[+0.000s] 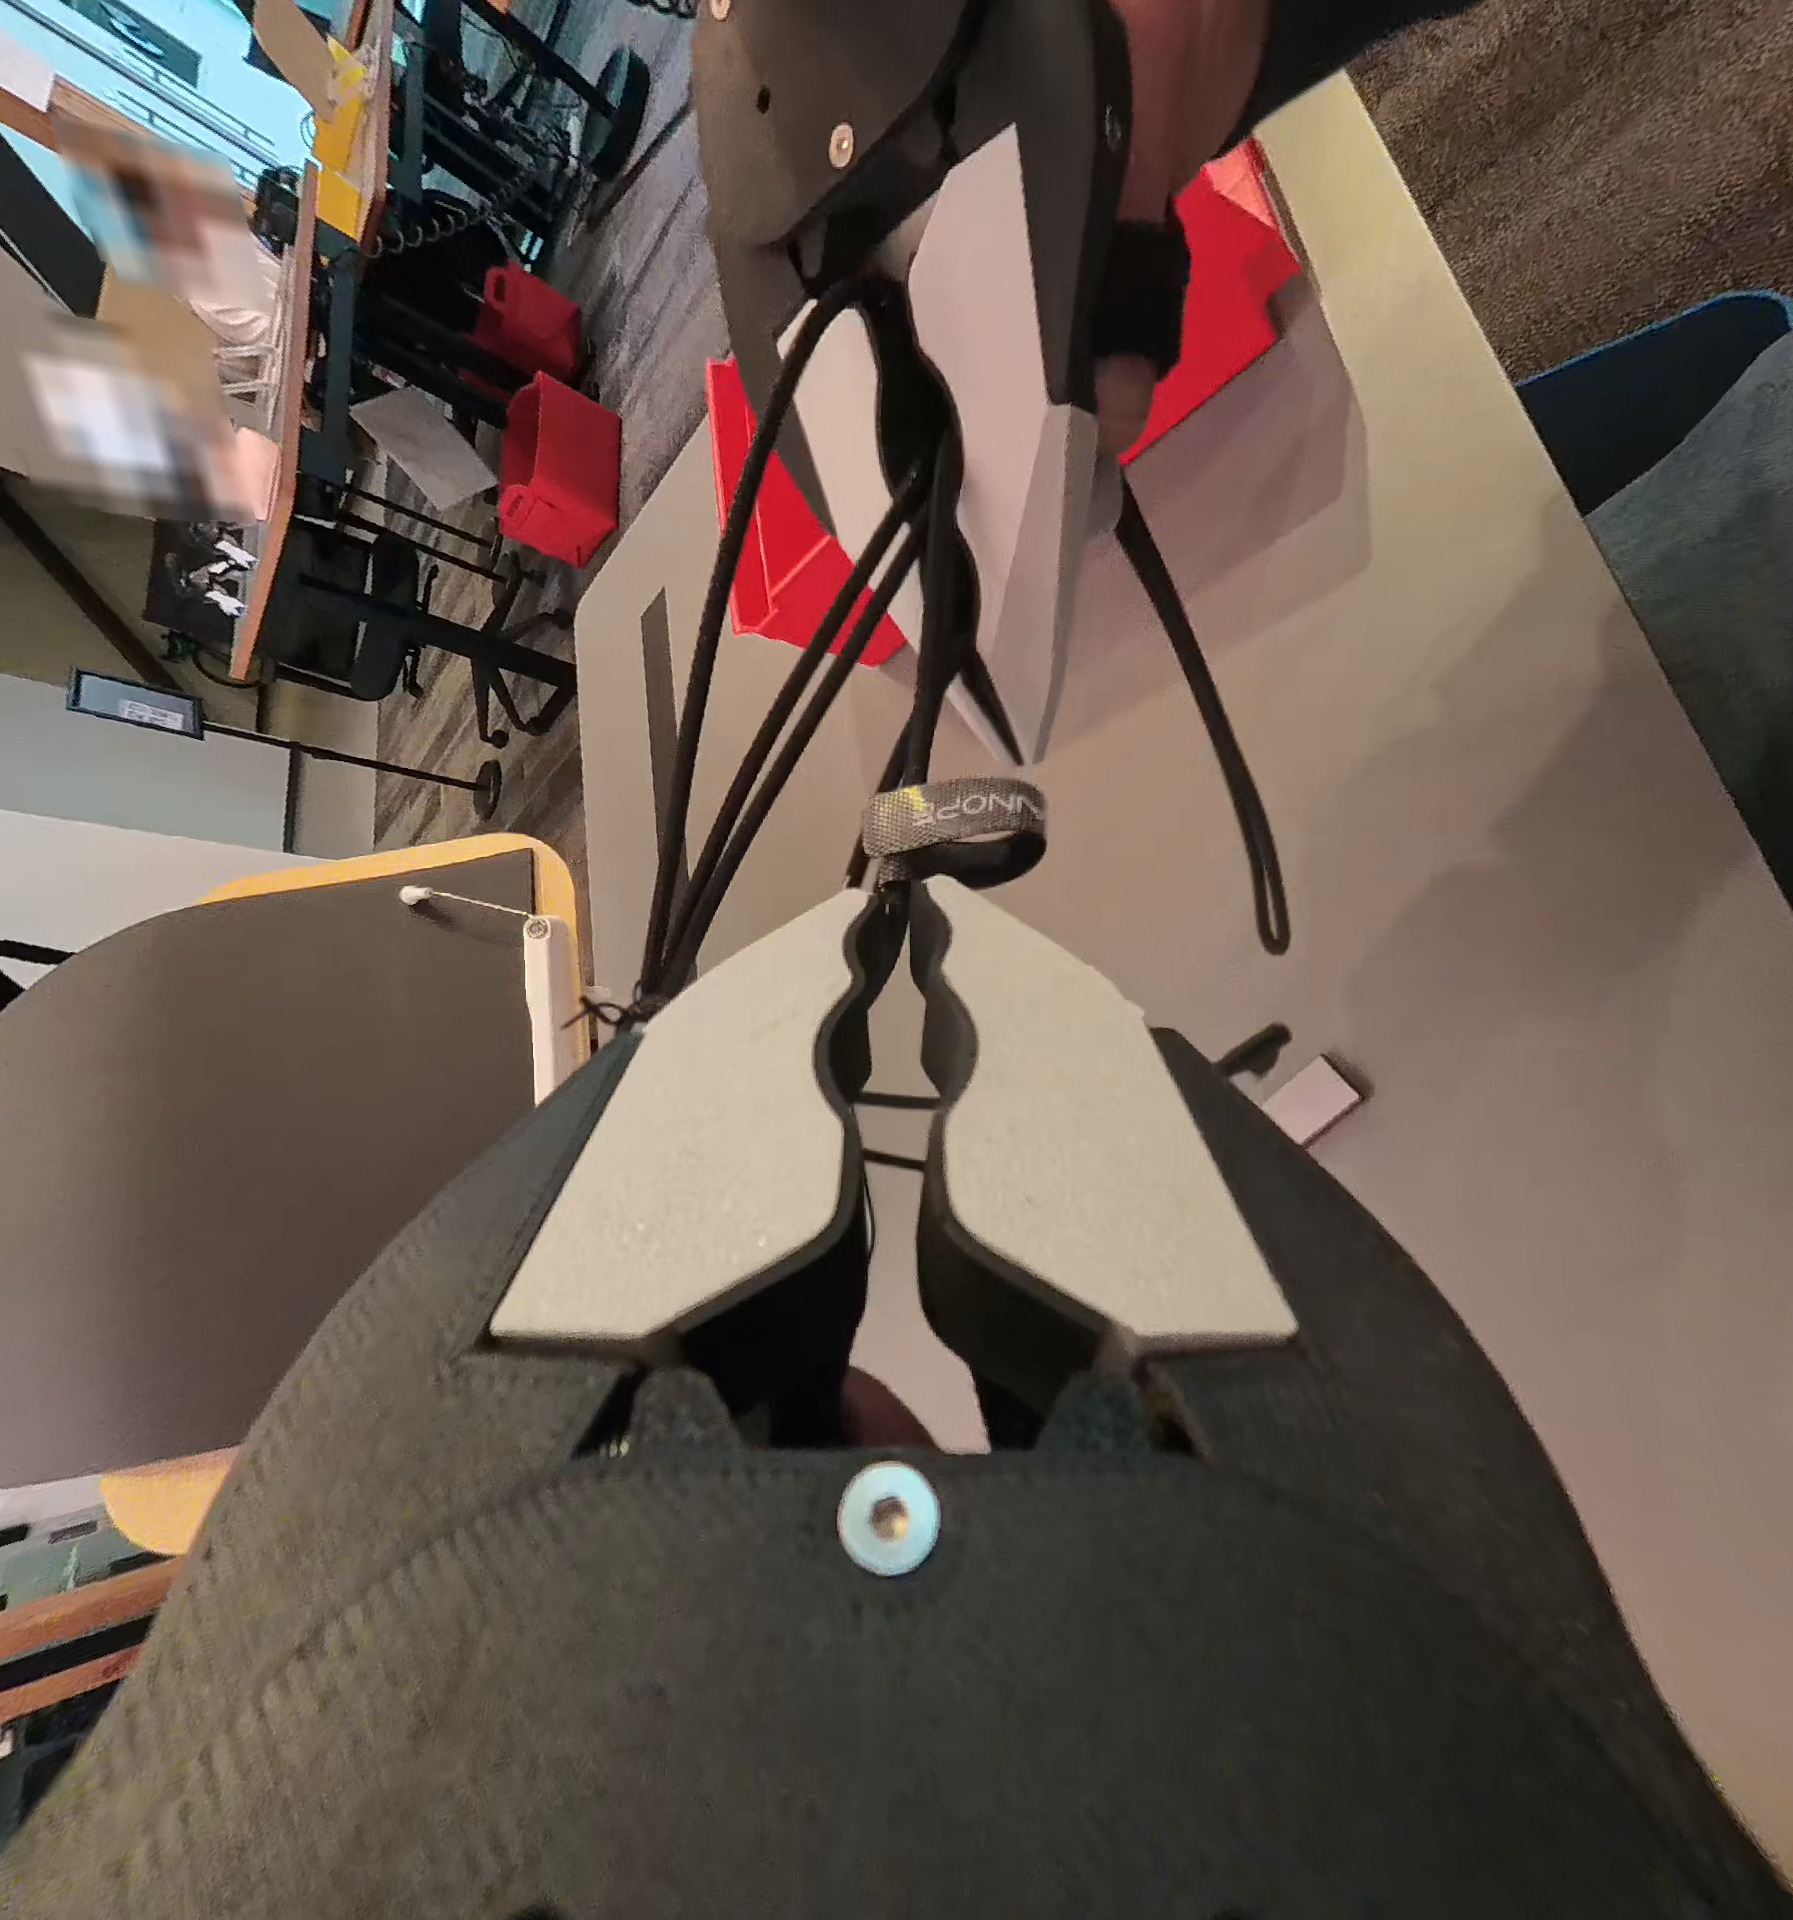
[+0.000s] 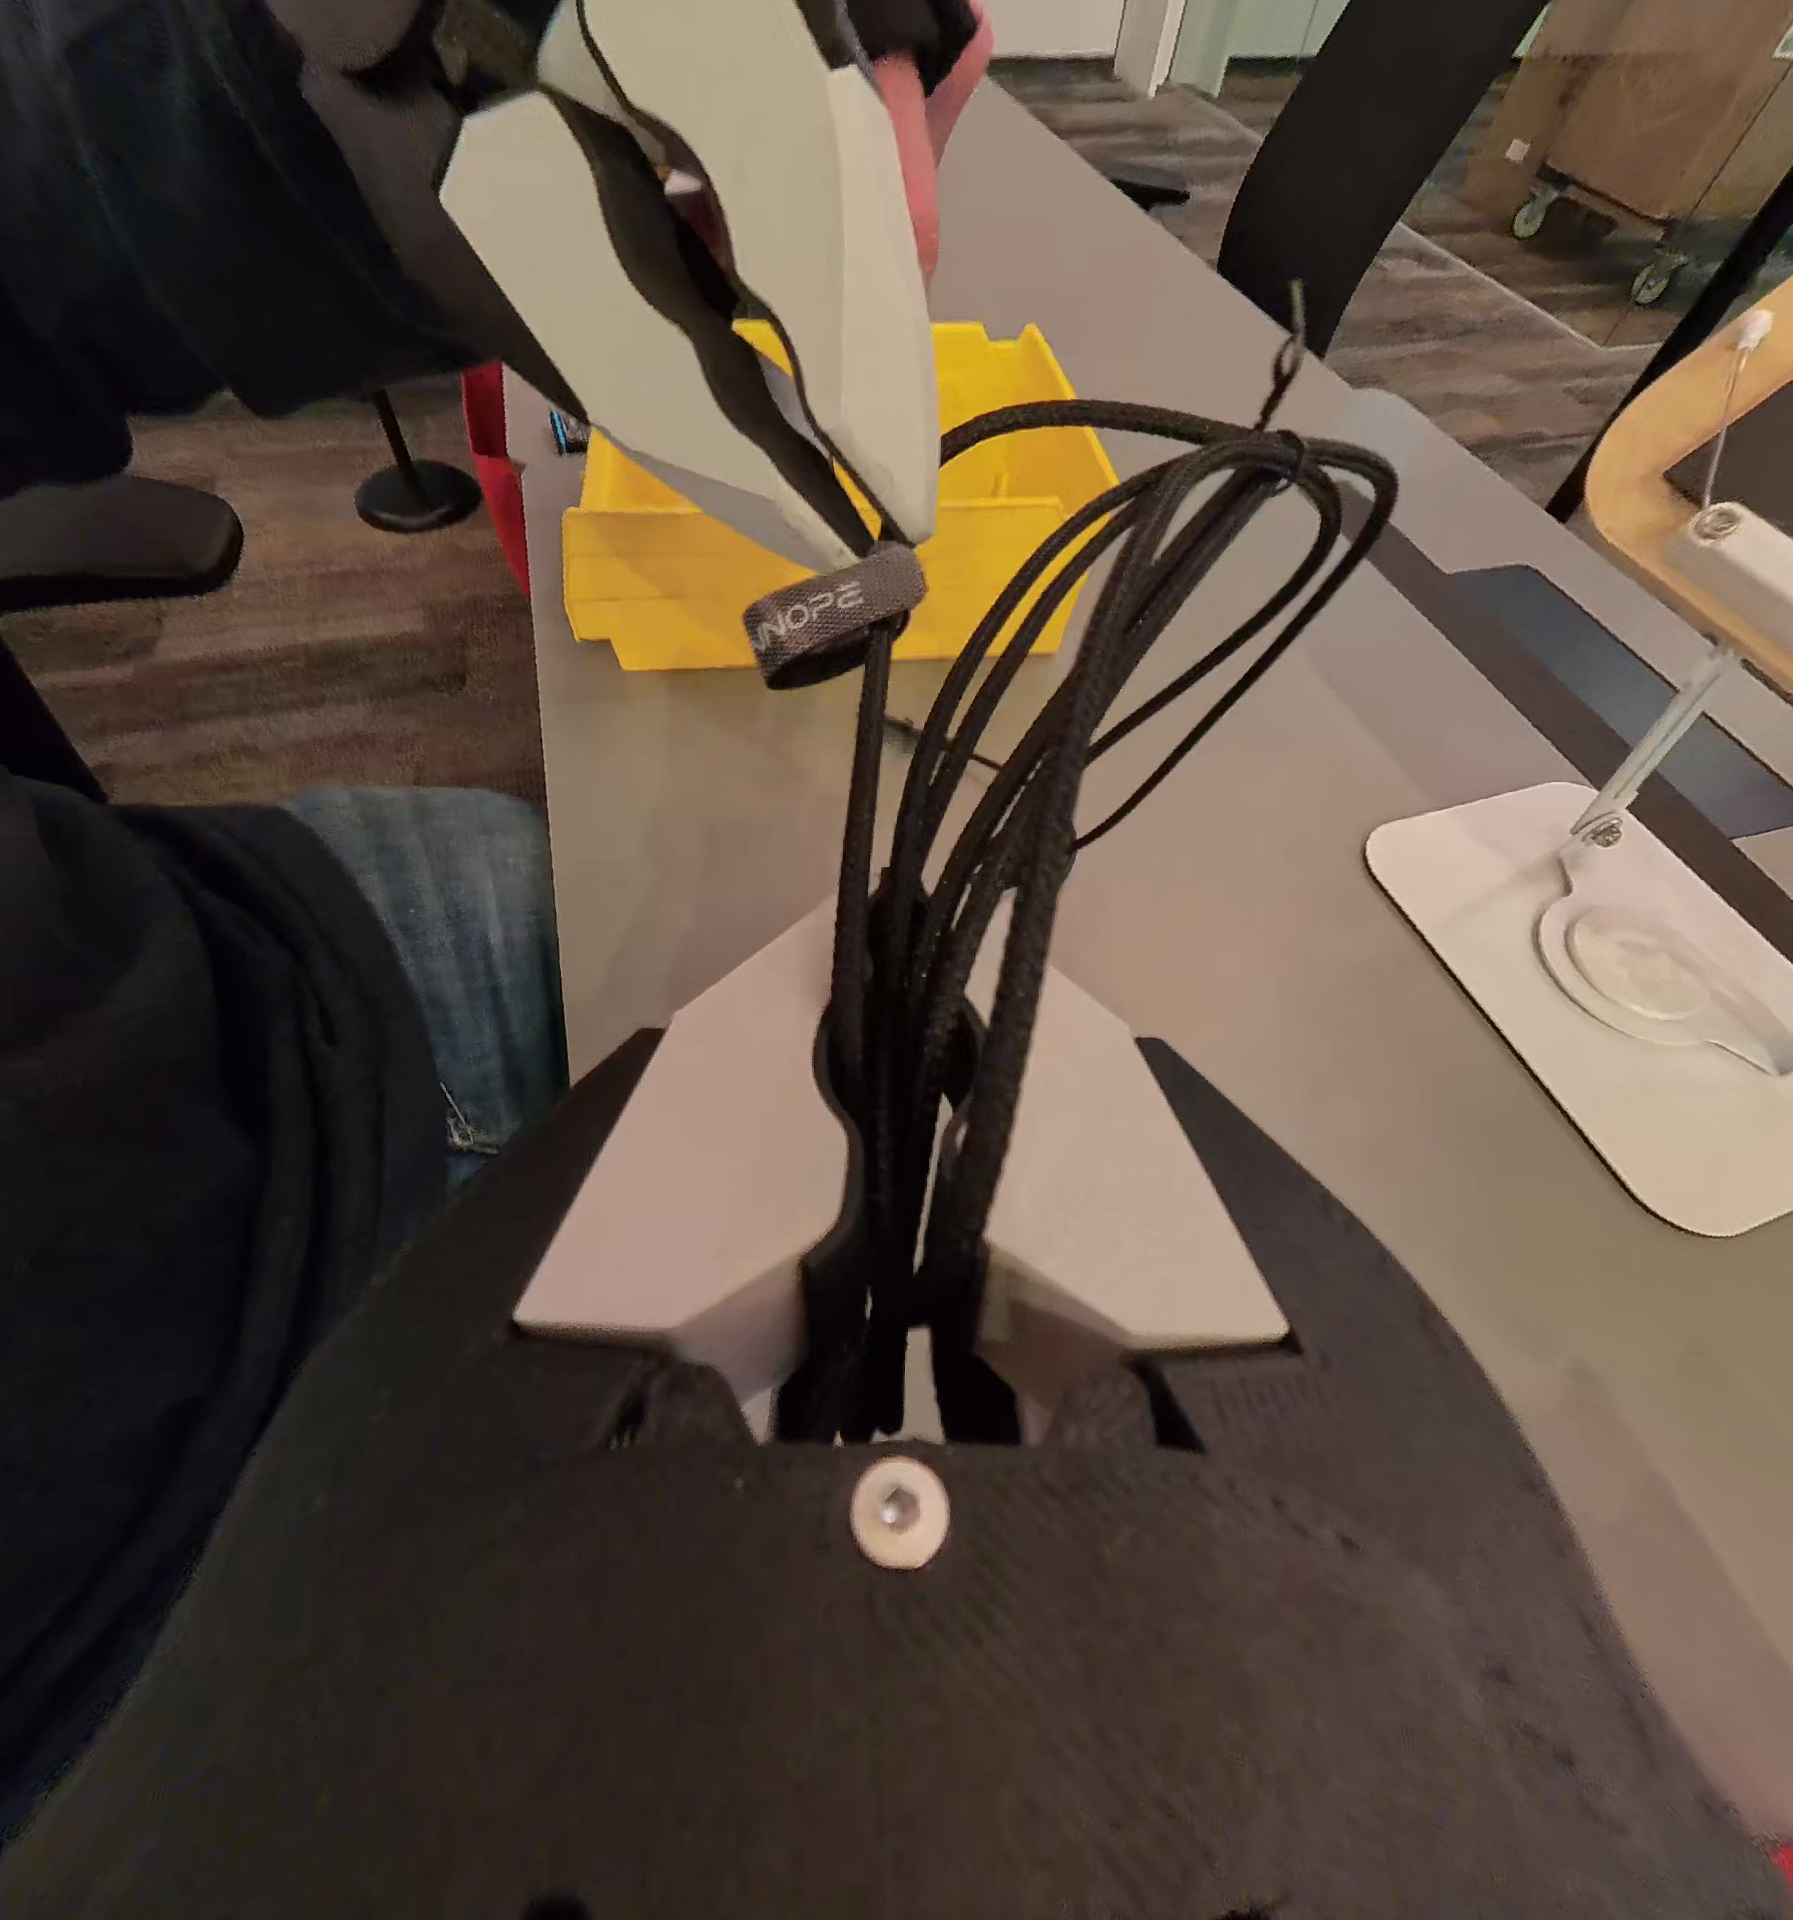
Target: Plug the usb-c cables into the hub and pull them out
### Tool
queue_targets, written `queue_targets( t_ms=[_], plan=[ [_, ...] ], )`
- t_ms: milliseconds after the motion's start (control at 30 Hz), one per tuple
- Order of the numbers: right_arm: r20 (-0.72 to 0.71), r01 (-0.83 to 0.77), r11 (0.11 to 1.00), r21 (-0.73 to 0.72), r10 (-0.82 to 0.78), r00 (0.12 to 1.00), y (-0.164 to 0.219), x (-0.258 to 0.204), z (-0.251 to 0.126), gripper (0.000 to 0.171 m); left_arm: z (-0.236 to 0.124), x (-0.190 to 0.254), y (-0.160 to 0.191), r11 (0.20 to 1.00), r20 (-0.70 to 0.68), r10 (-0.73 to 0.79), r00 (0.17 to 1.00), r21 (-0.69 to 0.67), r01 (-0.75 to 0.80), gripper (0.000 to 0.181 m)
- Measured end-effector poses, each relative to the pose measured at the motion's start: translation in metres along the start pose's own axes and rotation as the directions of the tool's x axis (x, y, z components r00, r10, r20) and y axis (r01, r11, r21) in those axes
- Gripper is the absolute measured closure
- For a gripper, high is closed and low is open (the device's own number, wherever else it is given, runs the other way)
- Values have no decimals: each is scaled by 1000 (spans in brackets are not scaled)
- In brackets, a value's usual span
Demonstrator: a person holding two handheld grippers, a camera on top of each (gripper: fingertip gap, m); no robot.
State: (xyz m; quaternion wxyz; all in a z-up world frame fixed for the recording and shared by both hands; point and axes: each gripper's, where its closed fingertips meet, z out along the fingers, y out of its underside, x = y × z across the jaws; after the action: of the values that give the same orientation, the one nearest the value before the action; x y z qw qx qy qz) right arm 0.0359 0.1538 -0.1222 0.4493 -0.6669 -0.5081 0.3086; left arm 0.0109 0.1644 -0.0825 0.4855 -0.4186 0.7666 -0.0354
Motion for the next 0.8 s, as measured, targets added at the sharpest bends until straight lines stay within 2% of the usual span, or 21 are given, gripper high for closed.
queue_targets(
  t_ms=[133,267,367,500,567,633,700,800],
  plan=[
    [3,20,1000,-13,-20,1000,1,-1,-3,171,5,2,1,1000,9,14,1000,-16,-14,173],
    [-1,72,996,-58,-72,997,3,-4,-7,171,9,1,-1,998,37,58,998,-33,-56,150],
    [23,100,990,-97,-98,995,8,-8,-7,171,10,-4,-1,995,73,87,993,-57,-83,124],
    [85,180,976,-122,-171,982,9,-19,-7,171,15,-1,7,961,49,229,972,-171,-218,105],
    [110,226,965,-137,-212,971,8,-24,-7,171,23,8,9,945,-10,262,965,-201,-258,105],
    [114,273,948,-161,-257,960,8,-24,-6,171,29,15,13,925,-60,292,954,-234,-298,116],
    [96,293,937,-191,-280,955,10,-20,-7,171,34,17,16,928,-82,261,962,-253,-273,122],
    [86,316,924,-217,-304,949,13,-18,-7,166,39,14,17,929,-81,237,968,-272,-250,148]
  ],
)
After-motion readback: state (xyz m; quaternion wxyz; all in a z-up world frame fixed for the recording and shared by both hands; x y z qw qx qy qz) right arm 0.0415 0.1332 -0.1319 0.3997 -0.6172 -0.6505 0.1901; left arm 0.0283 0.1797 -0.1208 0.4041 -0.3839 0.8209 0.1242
